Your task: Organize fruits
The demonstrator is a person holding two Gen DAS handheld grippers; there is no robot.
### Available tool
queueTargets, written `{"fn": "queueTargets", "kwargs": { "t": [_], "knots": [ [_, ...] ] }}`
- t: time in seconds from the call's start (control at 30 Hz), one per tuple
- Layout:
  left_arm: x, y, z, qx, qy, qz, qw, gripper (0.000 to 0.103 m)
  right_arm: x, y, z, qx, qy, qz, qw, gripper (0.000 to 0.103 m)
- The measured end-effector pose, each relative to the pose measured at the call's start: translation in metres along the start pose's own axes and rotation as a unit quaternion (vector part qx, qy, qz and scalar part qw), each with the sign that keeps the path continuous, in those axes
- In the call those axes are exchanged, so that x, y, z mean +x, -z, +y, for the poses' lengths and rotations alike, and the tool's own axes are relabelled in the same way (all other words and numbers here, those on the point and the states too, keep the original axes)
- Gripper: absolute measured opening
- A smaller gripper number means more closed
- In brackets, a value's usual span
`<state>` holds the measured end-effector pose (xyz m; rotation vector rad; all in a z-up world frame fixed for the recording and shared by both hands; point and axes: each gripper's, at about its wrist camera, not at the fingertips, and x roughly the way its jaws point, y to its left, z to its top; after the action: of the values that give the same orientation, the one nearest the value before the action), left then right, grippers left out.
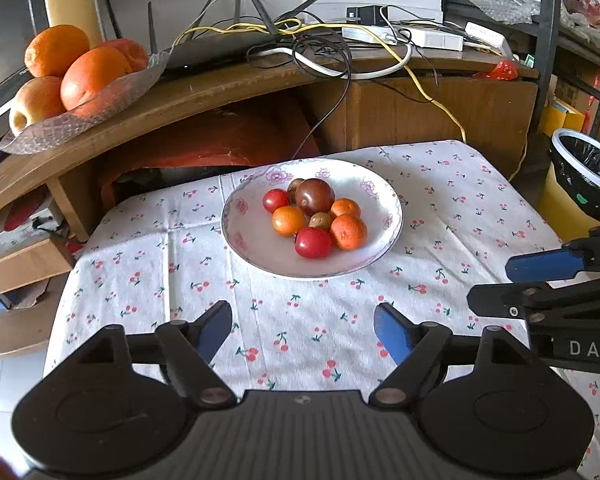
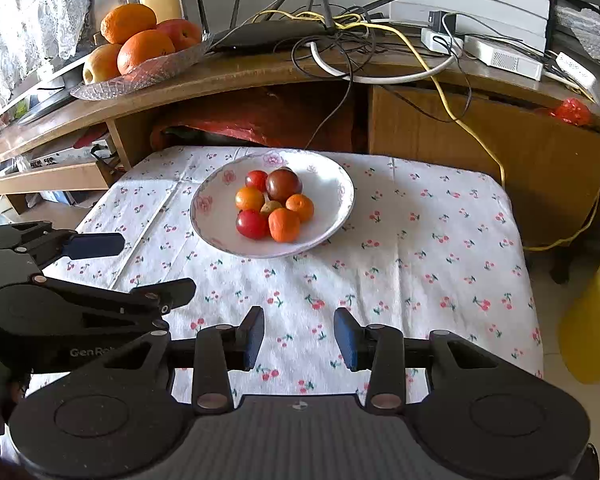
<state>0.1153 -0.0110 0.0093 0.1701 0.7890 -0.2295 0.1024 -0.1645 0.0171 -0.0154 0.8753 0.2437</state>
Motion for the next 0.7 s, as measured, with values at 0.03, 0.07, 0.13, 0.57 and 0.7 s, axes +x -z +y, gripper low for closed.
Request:
{"fn": "queueTargets", "kwargs": {
  "t": [0.03,0.07,0.13,0.57,0.7],
  "knots": [
    [-0.002,0.002,0.0,-0.003,-0.001,0.0,1.0,0.089,-0.001,0.002,0.0,0.001,0.001,0.001,1.0,0.034],
    [-0.003,0.004,0.0,-0.005,-0.001,0.001,1.0,0.091,-0.002,0.003,0.0,0.002,0.001,0.002,1.0,0.034],
    [-0.005,0.007,0.0,-0.007,-0.003,0.001,1.0,0.092,-0.004,0.007,0.001,0.003,0.002,0.005,1.0,0.034],
    [-0.021,0.018,-0.006,-0.017,-0.008,-0.007,0.9998,0.103,-0.015,0.022,0.004,0.016,0.007,0.017,1.0,0.035],
    [-0.023,0.023,-0.01,-0.015,-0.011,-0.002,0.9998,0.103,-0.016,0.028,0.003,0.028,0.003,0.028,0.999,0.036]
  ]
}}
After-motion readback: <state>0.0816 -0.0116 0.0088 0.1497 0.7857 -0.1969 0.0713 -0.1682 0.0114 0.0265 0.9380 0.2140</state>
